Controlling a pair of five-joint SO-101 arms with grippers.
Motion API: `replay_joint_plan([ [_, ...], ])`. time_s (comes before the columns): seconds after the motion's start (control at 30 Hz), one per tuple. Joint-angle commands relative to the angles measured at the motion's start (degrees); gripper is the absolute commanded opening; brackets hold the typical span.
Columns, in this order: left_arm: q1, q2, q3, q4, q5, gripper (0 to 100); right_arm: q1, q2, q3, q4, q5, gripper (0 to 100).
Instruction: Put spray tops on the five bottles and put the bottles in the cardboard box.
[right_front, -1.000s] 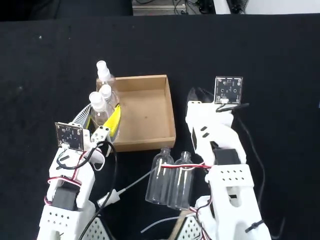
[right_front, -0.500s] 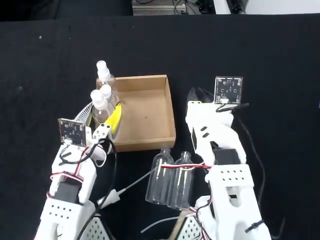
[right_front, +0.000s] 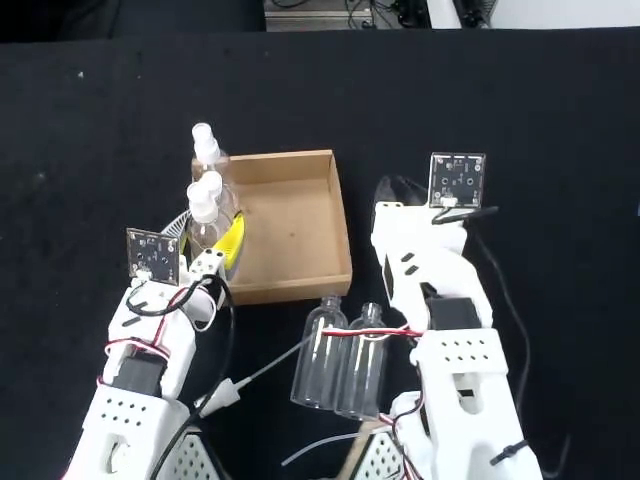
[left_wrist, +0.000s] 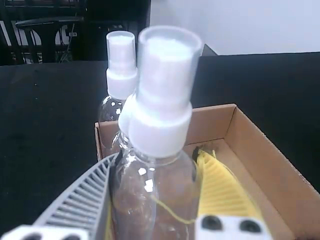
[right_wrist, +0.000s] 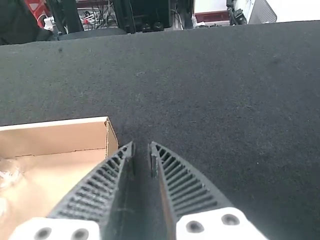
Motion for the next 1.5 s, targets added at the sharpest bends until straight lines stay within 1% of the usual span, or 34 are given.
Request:
replay_joint_plan([
  [0.0, -0.6, 1.3, 1.5, -1.3, 0.3, 3, 0.8, -0.8, 0.0, -1.5, 0.4, 3.1],
  [0.27, -0.5, 1.5, 1.5, -1.3, 0.3, 4, 0.9, -0.8, 0.0, -1.5, 0.4, 3.1],
  [0.33, -0.6, 1.5, 1.5, -1.3, 0.3, 9, 0.9, -0.8, 0.0, -1.5, 0.4, 3.1],
  [0.43, -0.6, 1.6, 1.5, -1.3, 0.4, 19, 0.9, -0.8, 0.0, -1.5, 0.4, 3.1],
  [0.5, -0.6, 1.5, 1.5, -1.3, 0.4, 22, 0.9, -0.8, 0.0, -1.5, 0.4, 3.1],
  [0.83, -0.7, 1.9, 1.5, -1.1, 0.3, 22, 0.9, -0.8, 0.0, -1.5, 0.4, 3.1],
  [1.0, -1.5, 1.4, 1.5, 3.3, -2.5, 23, 0.8, -0.8, 0.0, -1.5, 0.4, 3.1],
  [1.17, -4.0, 1.4, 1.5, 3.3, -2.9, 23, 0.8, -0.8, 0.0, -1.5, 0.4, 3.1],
  [1.4, -3.5, 1.4, 1.5, 3.3, -2.9, 23, 0.8, -0.8, 0.0, -1.5, 0.4, 3.1],
  [1.47, -3.5, 1.4, 1.5, 3.6, -2.9, 26, 0.8, -0.8, 0.0, -1.5, 0.4, 3.1],
])
